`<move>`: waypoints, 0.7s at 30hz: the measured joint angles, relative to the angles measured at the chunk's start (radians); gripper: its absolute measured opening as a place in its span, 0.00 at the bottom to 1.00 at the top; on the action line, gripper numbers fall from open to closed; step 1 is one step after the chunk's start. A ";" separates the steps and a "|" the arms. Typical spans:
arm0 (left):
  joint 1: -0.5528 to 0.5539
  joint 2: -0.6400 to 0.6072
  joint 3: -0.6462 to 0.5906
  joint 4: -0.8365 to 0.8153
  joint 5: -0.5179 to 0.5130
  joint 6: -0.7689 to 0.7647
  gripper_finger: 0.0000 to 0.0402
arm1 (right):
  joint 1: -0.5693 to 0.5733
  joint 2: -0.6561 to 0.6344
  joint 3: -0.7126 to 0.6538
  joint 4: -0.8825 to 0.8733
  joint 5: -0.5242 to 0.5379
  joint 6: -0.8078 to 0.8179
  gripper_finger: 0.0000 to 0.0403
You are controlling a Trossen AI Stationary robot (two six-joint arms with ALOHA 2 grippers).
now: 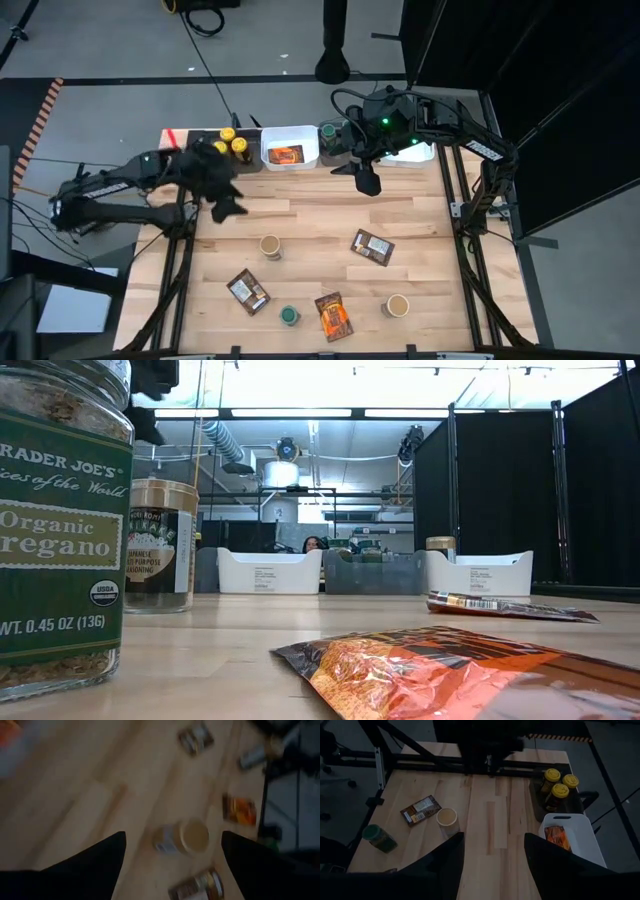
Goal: Sort spices by type
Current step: Put the bottom left orange seasoning pack into the left white bin
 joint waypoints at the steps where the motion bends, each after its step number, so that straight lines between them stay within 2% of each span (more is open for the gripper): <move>1: -0.049 0.006 0.000 -0.013 -0.019 -0.018 0.83 | 0.000 0.000 0.000 0.000 0.000 0.000 0.53; 10: -0.462 0.128 0.000 -0.014 -0.100 -0.183 0.83 | 0.000 0.000 0.000 0.000 0.000 0.000 0.53; 17: -0.773 0.316 0.000 -0.013 -0.131 -0.253 0.83 | 0.000 0.000 0.000 -0.001 0.000 0.000 0.53; 21: -0.908 0.417 0.000 -0.009 -0.180 -0.276 0.83 | 0.000 0.000 0.000 -0.002 0.000 0.000 0.53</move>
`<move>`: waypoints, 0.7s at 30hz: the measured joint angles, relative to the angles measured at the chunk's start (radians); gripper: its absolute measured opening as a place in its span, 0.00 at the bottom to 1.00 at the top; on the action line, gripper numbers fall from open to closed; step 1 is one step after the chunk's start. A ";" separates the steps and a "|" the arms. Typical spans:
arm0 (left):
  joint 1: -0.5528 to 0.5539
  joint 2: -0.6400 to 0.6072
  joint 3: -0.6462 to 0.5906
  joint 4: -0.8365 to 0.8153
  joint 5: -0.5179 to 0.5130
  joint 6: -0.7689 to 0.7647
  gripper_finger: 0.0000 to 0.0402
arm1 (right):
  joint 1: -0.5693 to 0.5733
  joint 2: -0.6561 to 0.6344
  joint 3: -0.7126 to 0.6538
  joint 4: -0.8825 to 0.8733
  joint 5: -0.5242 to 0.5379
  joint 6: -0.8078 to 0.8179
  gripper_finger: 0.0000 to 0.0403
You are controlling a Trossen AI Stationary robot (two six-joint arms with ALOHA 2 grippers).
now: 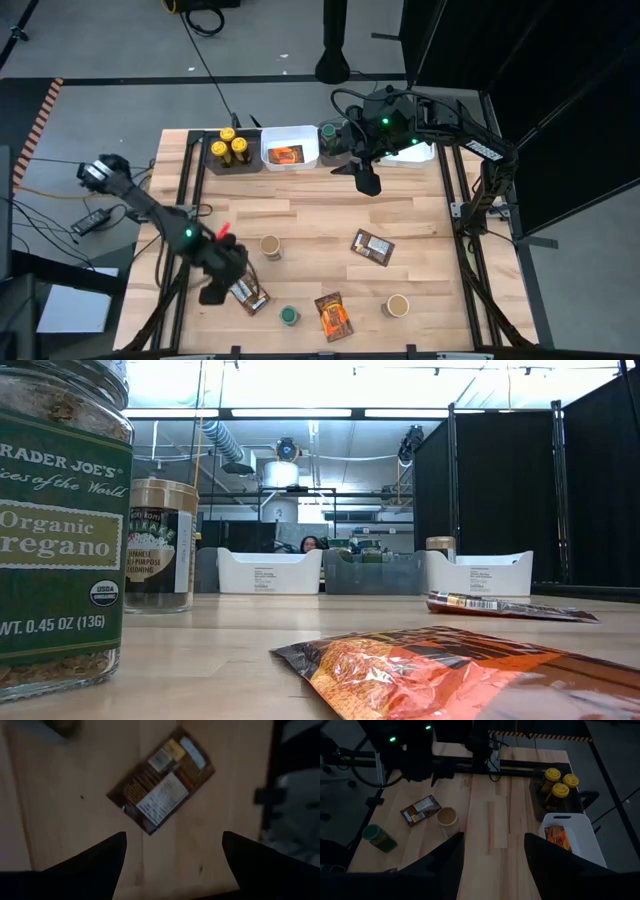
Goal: Sort spices by type
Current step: Put the bottom left orange seasoning pack into the left white bin
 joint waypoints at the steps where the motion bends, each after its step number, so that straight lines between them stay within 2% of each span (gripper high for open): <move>1: -0.029 0.021 0.000 0.008 -0.016 -0.007 0.83 | 0.000 0.000 0.000 0.000 0.000 0.000 0.53; 11: -0.221 0.175 0.000 0.148 -0.204 -0.154 0.83 | 0.000 0.000 0.000 0.000 0.000 0.000 0.53; 21: -0.277 0.354 0.000 0.198 -0.298 -0.150 0.83 | 0.003 0.000 0.000 0.000 -0.015 0.000 0.53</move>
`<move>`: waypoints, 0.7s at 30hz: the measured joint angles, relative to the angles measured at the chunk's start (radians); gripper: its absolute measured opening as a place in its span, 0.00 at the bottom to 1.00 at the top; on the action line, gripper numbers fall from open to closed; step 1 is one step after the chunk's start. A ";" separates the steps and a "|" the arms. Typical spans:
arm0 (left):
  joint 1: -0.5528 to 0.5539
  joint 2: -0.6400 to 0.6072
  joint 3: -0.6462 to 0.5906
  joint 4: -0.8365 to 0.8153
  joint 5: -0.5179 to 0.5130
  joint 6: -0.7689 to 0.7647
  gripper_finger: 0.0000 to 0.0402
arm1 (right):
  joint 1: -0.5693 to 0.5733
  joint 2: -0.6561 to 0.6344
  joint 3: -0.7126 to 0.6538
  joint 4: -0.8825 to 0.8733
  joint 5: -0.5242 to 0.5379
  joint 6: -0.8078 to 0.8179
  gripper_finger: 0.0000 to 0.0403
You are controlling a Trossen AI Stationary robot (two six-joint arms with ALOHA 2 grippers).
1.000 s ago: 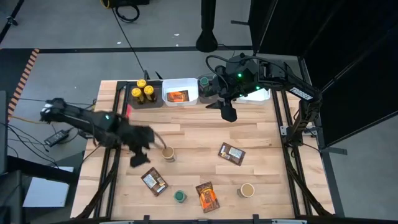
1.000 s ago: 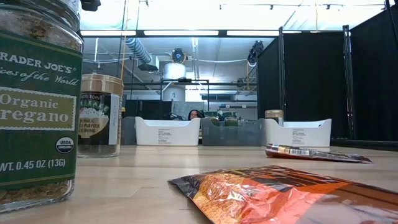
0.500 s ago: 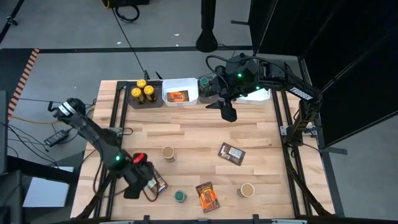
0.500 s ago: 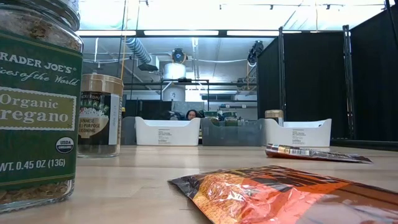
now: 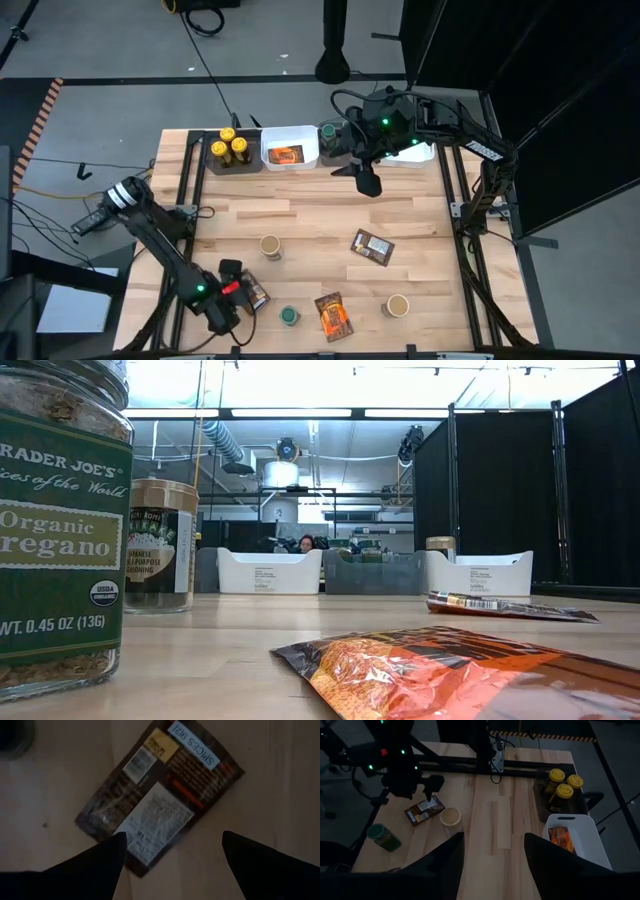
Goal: Sort spices by type
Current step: Put the bottom left orange seasoning pack into the left white bin
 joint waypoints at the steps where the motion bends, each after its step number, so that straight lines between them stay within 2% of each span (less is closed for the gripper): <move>1: 0.000 0.016 0.000 0.012 -0.004 0.013 0.83 | 0.000 0.000 0.000 0.000 -0.005 0.000 0.53; 13: 0.000 0.156 0.005 0.090 -0.121 0.056 0.81 | 0.000 0.000 0.000 0.000 -0.011 0.012 0.53; 17: 0.000 0.176 0.007 0.113 -0.142 0.084 0.71 | 0.000 0.000 0.000 0.000 -0.012 0.038 0.53; 21: 0.000 0.179 0.009 0.123 -0.143 0.078 0.51 | 0.001 0.000 0.000 -0.001 -0.013 0.052 0.53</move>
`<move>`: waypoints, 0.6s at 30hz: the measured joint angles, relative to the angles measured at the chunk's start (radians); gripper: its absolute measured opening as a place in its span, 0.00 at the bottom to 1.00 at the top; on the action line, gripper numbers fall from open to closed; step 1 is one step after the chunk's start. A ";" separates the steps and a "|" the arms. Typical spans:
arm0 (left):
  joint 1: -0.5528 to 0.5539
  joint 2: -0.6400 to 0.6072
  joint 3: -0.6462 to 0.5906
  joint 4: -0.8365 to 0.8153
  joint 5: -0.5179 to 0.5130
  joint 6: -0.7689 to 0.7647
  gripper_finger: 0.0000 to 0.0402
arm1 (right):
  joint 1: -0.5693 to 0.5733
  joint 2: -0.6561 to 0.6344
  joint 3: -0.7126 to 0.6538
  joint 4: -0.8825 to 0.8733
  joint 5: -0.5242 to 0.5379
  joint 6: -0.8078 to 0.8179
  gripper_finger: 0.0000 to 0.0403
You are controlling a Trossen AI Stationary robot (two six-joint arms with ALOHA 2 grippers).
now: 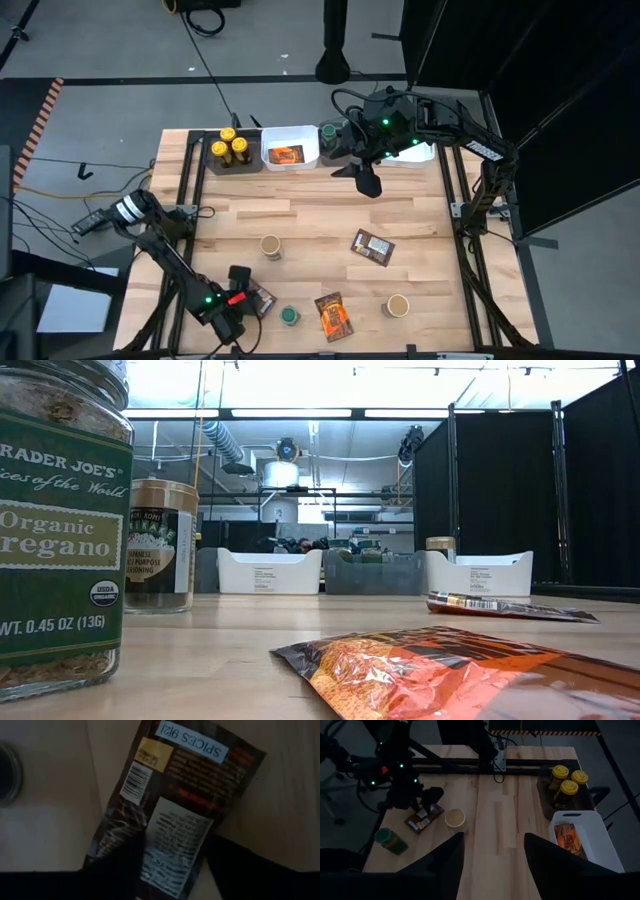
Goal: Sort spices by type
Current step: Put the bottom left orange seasoning pack into the left white bin
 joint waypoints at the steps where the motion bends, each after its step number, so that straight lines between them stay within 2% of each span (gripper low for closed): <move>1: 0.000 0.002 0.004 -0.004 0.000 -0.001 0.46 | 0.001 0.000 0.000 -0.002 -0.002 0.000 0.53; 7: 0.002 0.010 0.050 -0.030 -0.004 0.001 0.18 | 0.011 0.000 0.000 -0.006 -0.006 -0.002 0.53; 11: 0.006 0.016 0.095 -0.078 -0.008 -0.004 0.05 | 0.012 0.000 0.000 -0.007 -0.006 -0.009 0.53; 18: 0.005 0.014 0.307 -0.330 0.001 -0.057 0.03 | 0.012 -0.005 0.000 -0.009 -0.006 -0.021 0.53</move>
